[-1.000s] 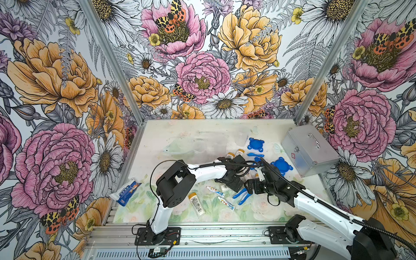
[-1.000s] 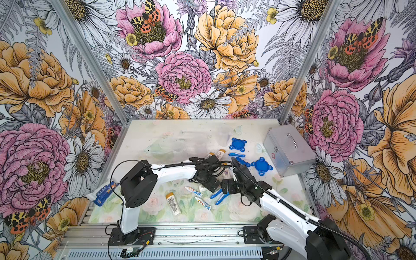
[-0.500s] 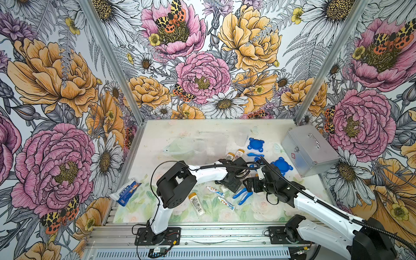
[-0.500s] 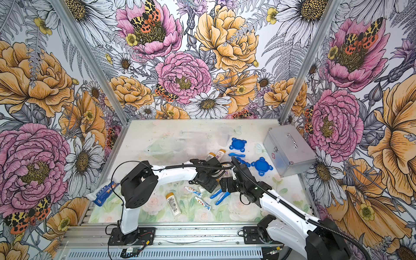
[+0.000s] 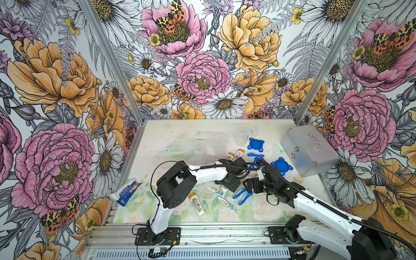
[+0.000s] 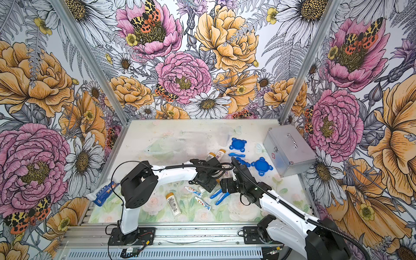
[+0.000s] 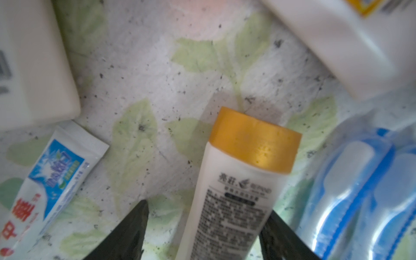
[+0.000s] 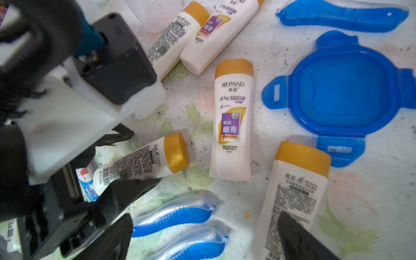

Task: Pack away toiletry kits
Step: Pick up the toiletry item from the center of the board.

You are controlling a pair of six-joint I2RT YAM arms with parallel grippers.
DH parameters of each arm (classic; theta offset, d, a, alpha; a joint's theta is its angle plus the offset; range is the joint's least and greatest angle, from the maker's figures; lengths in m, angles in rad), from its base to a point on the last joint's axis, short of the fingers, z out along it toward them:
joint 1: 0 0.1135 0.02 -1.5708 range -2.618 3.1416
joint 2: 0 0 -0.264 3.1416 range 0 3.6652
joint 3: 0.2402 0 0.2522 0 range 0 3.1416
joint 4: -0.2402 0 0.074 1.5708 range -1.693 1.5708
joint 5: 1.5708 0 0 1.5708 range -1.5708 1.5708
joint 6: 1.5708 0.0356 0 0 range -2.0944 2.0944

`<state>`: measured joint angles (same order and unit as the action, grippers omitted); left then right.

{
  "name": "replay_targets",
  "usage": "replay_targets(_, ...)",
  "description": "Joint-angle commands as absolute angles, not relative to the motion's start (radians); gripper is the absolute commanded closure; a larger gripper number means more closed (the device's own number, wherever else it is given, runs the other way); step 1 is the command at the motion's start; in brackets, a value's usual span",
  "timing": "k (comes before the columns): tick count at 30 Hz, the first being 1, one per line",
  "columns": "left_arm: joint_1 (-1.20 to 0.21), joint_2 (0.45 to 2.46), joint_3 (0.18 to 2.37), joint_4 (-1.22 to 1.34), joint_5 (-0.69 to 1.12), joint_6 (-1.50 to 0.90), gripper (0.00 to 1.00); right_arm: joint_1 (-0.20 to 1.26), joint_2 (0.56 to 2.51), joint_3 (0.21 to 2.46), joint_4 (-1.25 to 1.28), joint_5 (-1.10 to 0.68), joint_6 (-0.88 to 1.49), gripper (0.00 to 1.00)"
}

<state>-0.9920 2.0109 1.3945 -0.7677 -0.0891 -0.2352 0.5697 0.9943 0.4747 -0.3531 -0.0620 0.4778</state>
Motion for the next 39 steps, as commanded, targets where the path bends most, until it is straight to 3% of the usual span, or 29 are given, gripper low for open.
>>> replay_targets(1, -1.005, 2.048, 1.36, -0.813, -0.071, -0.228, 0.29, 0.571, 1.006, 0.497, -0.301, -0.08, 0.46, 0.0)
replay_targets(20, -0.993, 1.993, 1.296, -0.82, -0.051, -0.233, 0.46, 0.569, 0.945, 0.44, -0.296, -0.113, 0.492, 0.0)
replay_targets(29, -0.99, 1.972, 1.289, -0.787, -0.047, -0.26, 0.7, 0.559, 0.954, 0.452, -0.288, -0.173, 0.519, 0.0)
replay_targets(39, -0.971, 1.663, 1.107, -0.578, -0.08, -0.253, 0.75, 0.537, 1.016, 0.532, -0.231, -0.337, 0.572, 0.03)
